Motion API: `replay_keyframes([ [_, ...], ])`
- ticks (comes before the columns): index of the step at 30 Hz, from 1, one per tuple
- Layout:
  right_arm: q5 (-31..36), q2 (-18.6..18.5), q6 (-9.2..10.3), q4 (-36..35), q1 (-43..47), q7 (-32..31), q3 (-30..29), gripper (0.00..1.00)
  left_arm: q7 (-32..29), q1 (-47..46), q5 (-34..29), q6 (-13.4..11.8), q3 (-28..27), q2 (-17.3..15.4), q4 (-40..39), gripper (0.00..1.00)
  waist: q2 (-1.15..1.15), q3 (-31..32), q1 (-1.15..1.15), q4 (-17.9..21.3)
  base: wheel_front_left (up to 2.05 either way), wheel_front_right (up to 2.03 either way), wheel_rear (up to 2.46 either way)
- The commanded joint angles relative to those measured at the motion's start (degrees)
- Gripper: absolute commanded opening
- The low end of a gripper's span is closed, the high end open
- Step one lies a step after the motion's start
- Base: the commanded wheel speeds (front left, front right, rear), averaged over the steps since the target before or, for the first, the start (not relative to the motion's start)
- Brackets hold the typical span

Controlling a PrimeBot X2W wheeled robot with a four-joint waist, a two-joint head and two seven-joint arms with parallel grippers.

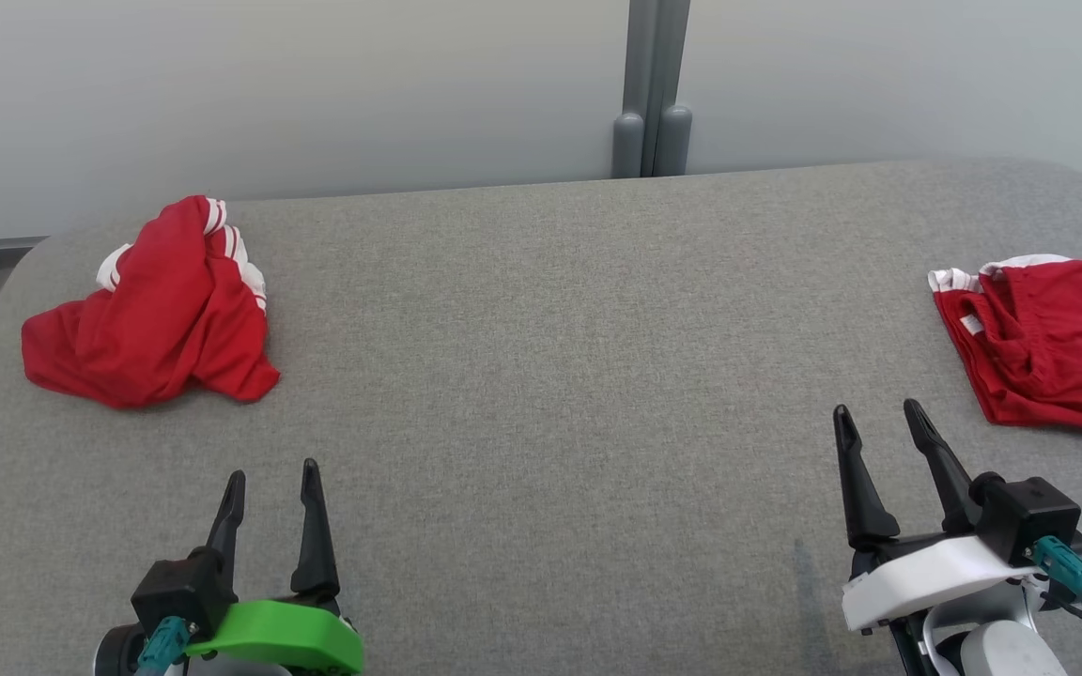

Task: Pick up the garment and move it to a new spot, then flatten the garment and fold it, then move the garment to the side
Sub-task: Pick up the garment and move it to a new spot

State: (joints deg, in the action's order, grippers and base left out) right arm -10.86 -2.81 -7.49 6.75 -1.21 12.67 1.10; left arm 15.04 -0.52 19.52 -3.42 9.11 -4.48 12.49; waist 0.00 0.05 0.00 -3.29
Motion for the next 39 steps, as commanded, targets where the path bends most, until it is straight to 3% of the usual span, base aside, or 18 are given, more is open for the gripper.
replay_keyframes([
  [1, -0.3, -0.2, 0.00, 0.0, 0.9, -0.1, 0.0, 1.00, 0.2, 0.9, -0.4, 0.4, -0.3, 0.0, -0.2, 1.00, 0.00, 0.0, 0.00, 0.0, 0.00, 0.00, 0.00],
  [19, -0.2, -0.2, 0.00, -0.7, 1.1, -0.4, -0.7, 1.00, 0.2, 0.3, -0.5, 0.7, 0.0, 0.3, -0.2, 1.00, 0.00, 0.0, 0.00, -1.6, 0.00, 0.00, 0.00],
  [23, 0.0, -0.2, 0.00, -1.2, 1.3, -0.1, -1.4, 1.00, 0.2, -0.6, -0.6, 0.9, 0.5, 0.4, -0.2, 1.00, 0.00, -0.1, 0.00, -5.6, 0.00, 0.00, 0.00],
  [33, -0.6, -0.2, 0.00, -2.2, 0.7, 0.1, -1.4, 1.00, 0.2, -1.1, -0.8, 0.4, -0.2, -0.4, -1.0, 1.00, 0.00, -1.2, 0.00, -21.0, 0.00, 0.00, 0.00],
  [39, -0.1, -0.2, 0.00, -2.2, -0.2, -0.2, -0.8, 1.00, 0.2, -0.4, -0.3, 0.0, -0.9, -0.3, -2.0, 1.00, 0.00, -2.4, 0.00, -26.2, 0.00, 0.00, 0.00],
])
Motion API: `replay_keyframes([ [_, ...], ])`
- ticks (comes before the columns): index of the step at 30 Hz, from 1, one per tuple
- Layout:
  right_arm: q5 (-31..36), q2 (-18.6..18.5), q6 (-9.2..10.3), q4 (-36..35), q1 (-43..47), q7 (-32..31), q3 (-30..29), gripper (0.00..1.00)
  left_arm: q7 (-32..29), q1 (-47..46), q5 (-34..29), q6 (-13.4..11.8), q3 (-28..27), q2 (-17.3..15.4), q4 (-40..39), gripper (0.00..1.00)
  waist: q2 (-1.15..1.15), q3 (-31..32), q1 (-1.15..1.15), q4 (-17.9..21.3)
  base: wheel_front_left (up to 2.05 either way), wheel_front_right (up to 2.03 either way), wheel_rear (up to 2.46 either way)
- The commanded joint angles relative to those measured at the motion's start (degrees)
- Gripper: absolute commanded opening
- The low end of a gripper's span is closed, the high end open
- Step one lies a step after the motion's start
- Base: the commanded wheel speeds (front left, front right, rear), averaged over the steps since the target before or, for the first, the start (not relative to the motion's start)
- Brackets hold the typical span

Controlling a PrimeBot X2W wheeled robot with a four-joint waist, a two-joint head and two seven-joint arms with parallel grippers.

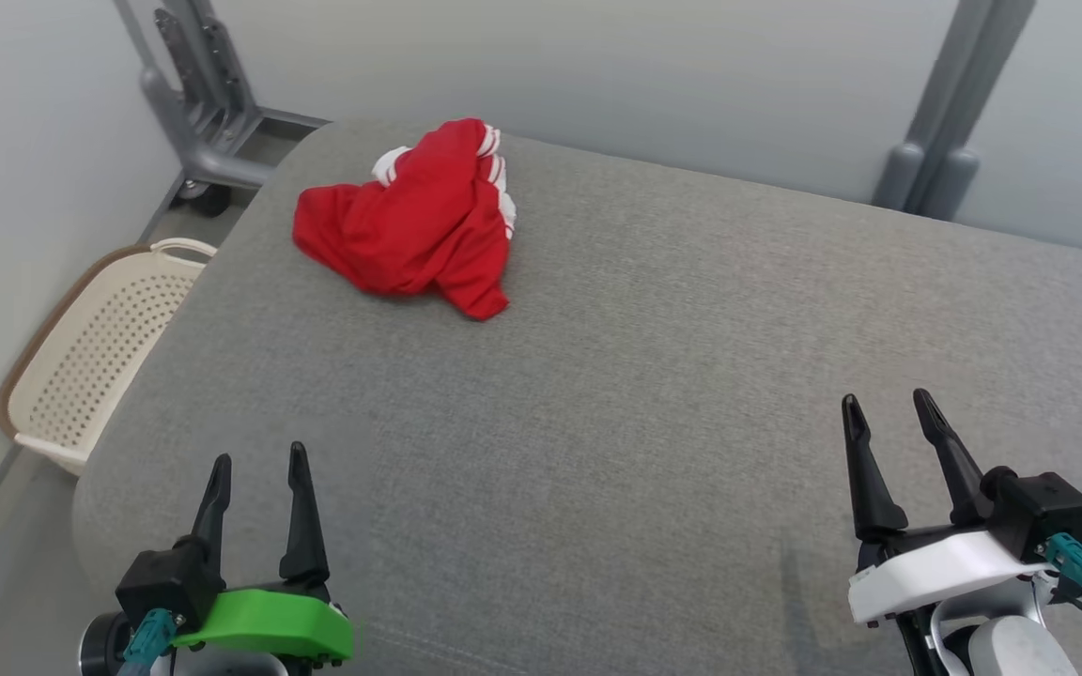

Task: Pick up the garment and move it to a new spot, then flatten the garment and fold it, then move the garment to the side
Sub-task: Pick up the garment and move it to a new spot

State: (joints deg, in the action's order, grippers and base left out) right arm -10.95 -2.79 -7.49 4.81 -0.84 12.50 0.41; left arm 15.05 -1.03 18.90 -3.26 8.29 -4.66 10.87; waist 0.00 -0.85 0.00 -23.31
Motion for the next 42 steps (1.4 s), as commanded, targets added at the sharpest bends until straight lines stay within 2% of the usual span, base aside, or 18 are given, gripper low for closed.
replay_keyframes([
  [1, 0.1, -0.2, 0.00, -0.3, -0.7, -0.1, 0.0, 1.00, 0.2, 0.2, 0.3, -0.1, -0.2, -0.1, -0.5, 1.00, 0.00, -1.7, 0.00, -6.6, 0.00, 0.00, 0.00],
  [9, 0.6, -0.2, 0.00, -0.6, -1.4, -0.5, 0.3, 1.00, 0.2, 0.4, 0.4, -0.1, -0.7, 0.5, -1.1, 1.00, 0.00, -2.8, 0.00, -7.4, 0.00, 0.00, 0.00],
  [15, 1.1, -0.2, 0.00, -0.9, -2.0, -0.1, -0.7, 1.00, 0.2, -1.4, 0.0, 0.0, -2.1, 0.1, -1.6, 1.00, 0.00, -3.9, 0.00, -5.3, 0.00, 0.00, 0.00],
  [22, 2.7, -0.2, 0.00, -2.8, -4.5, -0.7, -1.9, 1.00, -0.2, -13.0, -1.4, 1.5, -4.0, -4.2, -0.2, 1.00, 0.00, -8.2, 0.00, -0.8, 0.00, 0.00, 0.00],
  [29, 4.2, -0.2, 0.00, -5.3, -7.7, -1.8, -2.0, 1.00, -5.5, -30.5, -1.7, 4.5, -4.2, -9.7, 3.4, 1.00, 0.00, -14.4, 0.00, 5.1, 0.00, 0.00, 0.00],
  [34, 4.9, -0.2, 0.00, -6.7, -10.5, -2.4, -1.2, 1.00, -12.0, -41.2, -0.2, 7.9, -3.5, -13.5, 9.7, 1.00, 0.00, -19.9, 0.00, 10.4, 0.00, 0.00, 0.00],
  [42, 5.0, -0.2, 0.00, -7.6, -14.2, -1.7, -0.9, 1.00, -18.2, -52.1, 3.0, 9.9, -2.2, -16.3, 22.5, 1.00, 0.00, -28.0, 0.00, 17.2, 0.00, 0.00, 0.00],
])
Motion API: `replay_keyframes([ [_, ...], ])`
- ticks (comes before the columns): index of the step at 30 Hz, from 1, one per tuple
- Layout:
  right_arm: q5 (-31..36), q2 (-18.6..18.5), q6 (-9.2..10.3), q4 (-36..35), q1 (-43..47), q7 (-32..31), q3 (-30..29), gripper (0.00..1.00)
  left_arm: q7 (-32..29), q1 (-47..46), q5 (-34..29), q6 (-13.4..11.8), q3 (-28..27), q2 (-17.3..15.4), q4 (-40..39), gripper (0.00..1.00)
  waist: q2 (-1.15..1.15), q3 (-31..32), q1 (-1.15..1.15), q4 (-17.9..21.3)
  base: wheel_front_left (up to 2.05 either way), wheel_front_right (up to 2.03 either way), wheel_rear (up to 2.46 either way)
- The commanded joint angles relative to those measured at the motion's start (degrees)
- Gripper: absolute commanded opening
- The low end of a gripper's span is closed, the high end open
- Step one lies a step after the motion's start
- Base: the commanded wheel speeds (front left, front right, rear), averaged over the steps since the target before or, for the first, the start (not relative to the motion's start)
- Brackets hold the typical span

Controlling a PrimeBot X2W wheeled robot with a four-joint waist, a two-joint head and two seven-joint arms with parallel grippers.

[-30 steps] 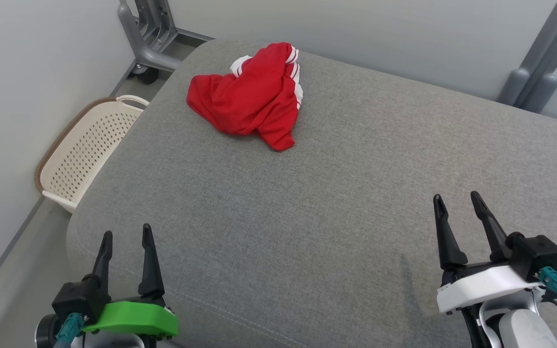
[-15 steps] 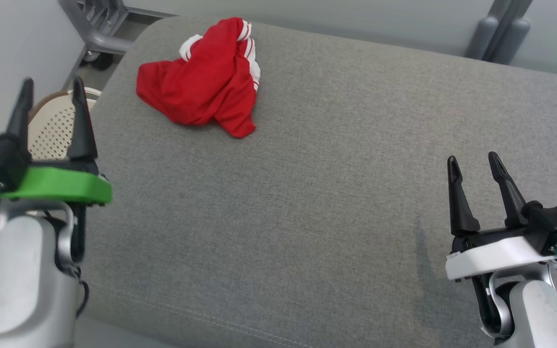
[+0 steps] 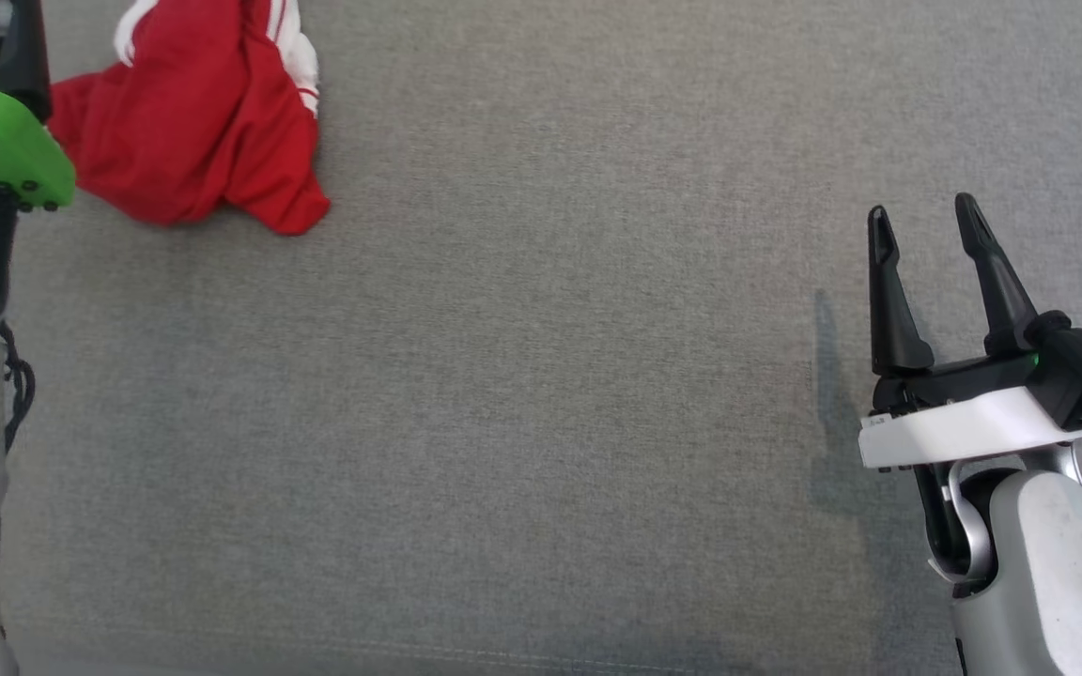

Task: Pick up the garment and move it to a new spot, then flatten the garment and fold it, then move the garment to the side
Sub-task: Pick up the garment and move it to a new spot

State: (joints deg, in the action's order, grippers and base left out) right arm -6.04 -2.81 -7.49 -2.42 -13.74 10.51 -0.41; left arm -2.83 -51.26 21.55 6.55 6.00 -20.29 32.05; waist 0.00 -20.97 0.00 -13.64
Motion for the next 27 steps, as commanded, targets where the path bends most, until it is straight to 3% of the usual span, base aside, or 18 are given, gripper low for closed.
replay_keyframes([
  [1, 0.2, -0.2, 0.00, -0.5, -1.6, 0.5, -0.2, 1.00, -0.4, -2.7, 0.2, 0.2, 0.5, -1.0, 2.6, 1.00, 0.00, -8.7, 0.00, 8.1, 0.00, 0.00, 0.00],
  [10, -0.1, -0.2, 0.00, -0.9, -3.7, 1.4, -0.5, 1.00, -1.4, -6.8, 1.3, 0.9, 4.0, -1.4, 11.0, 1.00, 0.00, -12.6, 0.00, 10.2, 0.00, 0.00, 0.00],
  [23, -0.5, -0.2, 0.00, 0.9, -4.0, 2.4, 0.4, 1.00, -3.0, -7.9, 1.5, 0.3, 7.2, -4.0, 21.9, 1.00, 0.00, -12.0, 0.00, 9.9, 0.00, 0.00, 0.00],
  [24, -0.5, -0.2, 0.00, 0.8, -4.0, 2.5, 0.5, 1.00, -3.3, -7.9, 1.5, 0.3, 7.3, -3.9, 22.5, 0.94, 0.00, -11.9, 0.00, 9.9, 0.00, 0.00, 0.00],
  [25, -0.5, -0.2, 0.00, 0.9, -4.1, 2.6, 0.6, 1.00, -3.3, -7.9, 1.5, 0.1, 7.5, -3.7, 23.2, 0.54, 0.00, -11.8, 0.00, 9.8, 0.00, 0.00, 0.00],
  [27, -0.6, -0.2, 0.00, 0.9, -4.2, 2.7, 0.7, 1.00, -2.8, -8.0, 1.3, -0.3, 7.7, -3.7, 23.9, 0.11, 0.00, -11.6, 0.00, 9.8, 0.00, 0.00, 0.00],
])
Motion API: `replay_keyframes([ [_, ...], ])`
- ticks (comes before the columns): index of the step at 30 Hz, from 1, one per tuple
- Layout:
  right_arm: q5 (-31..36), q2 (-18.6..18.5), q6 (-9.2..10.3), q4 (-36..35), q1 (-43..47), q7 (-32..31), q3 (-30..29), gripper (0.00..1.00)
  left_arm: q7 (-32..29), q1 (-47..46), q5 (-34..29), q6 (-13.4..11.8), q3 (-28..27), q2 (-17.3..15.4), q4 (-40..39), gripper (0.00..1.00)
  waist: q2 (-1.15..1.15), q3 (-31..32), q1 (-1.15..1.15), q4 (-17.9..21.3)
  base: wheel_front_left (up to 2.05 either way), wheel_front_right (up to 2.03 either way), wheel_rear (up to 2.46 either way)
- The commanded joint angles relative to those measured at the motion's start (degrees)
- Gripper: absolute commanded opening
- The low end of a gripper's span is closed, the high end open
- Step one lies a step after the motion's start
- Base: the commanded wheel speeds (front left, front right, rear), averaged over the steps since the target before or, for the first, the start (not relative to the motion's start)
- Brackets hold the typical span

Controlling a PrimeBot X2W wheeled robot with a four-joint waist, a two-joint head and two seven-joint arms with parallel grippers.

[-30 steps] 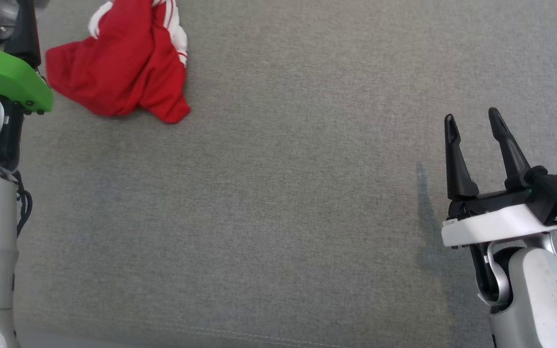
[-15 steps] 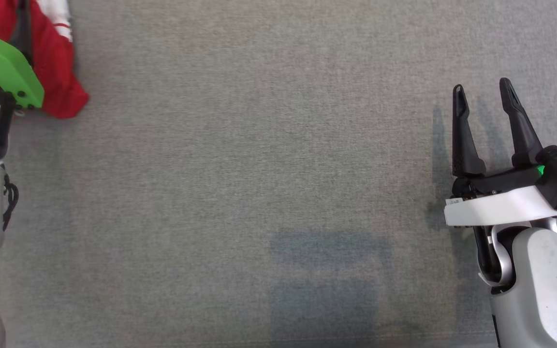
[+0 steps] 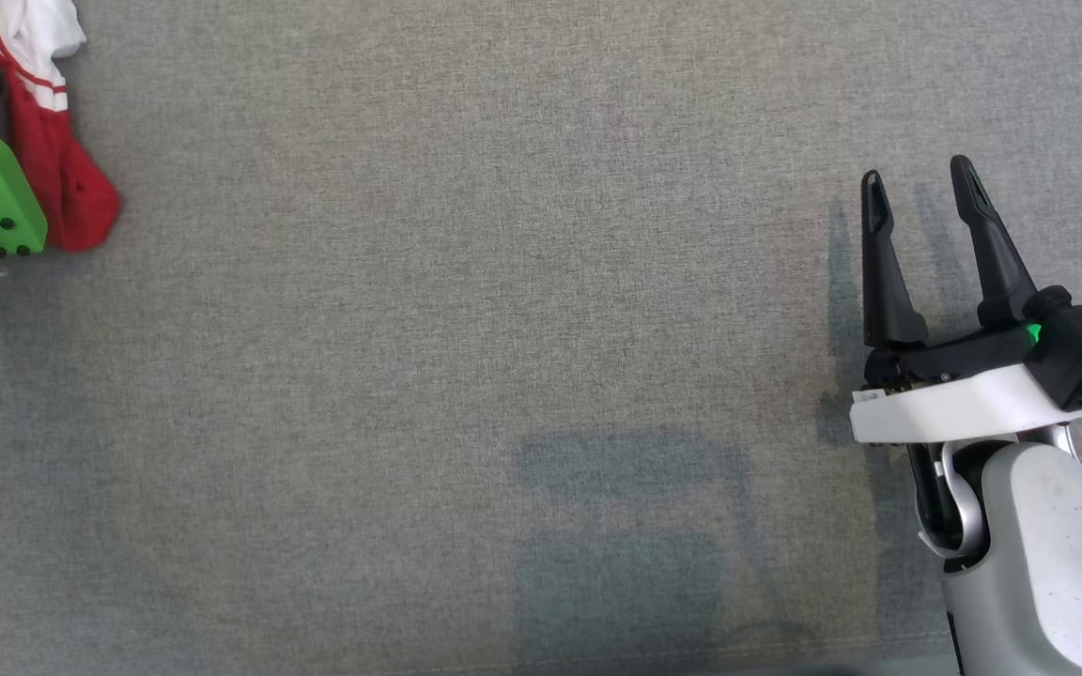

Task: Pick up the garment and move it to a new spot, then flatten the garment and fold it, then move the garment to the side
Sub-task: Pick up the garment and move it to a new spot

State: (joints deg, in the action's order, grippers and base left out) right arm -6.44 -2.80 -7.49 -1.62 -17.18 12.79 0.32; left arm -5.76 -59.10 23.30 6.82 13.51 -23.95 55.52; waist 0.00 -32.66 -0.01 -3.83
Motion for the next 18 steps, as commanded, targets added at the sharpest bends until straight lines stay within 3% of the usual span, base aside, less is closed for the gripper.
replay_keyframes([
  [1, -0.2, -0.2, 0.00, 0.1, -0.8, 0.5, 0.1, 1.00, 0.8, -0.2, -0.5, -0.7, 0.2, 0.0, 0.8, 0.00, 0.00, 0.3, 0.01, 0.0, 0.00, 0.00, 0.00],
  [18, -2.3, -0.2, 0.00, 3.6, 2.6, 2.0, -0.9, 1.00, 12.9, -3.3, -3.0, 0.2, 4.6, 0.2, -0.9, 0.00, 0.00, 13.7, 0.01, 0.9, 0.00, 0.00, 0.00],
])
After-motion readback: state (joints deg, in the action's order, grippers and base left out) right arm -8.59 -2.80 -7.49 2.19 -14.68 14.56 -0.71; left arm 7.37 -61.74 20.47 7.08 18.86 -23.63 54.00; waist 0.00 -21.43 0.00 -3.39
